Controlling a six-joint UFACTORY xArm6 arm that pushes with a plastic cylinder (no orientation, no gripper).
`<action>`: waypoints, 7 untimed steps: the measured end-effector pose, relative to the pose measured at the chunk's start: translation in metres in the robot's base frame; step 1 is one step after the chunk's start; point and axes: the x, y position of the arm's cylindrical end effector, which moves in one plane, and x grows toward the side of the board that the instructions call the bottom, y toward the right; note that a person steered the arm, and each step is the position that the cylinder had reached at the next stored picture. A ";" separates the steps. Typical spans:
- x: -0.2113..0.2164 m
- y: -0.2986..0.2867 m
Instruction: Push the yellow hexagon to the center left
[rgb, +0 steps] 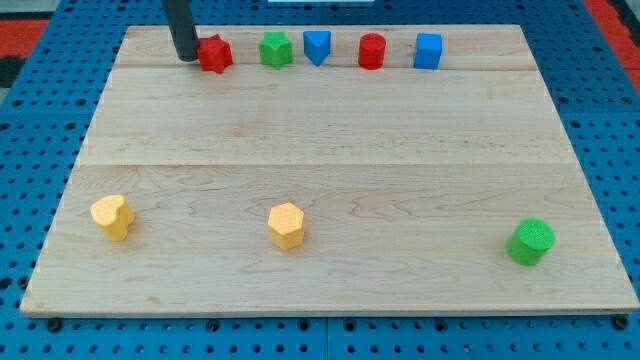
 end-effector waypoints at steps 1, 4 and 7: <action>-0.011 0.035; 0.041 -0.038; 0.287 0.133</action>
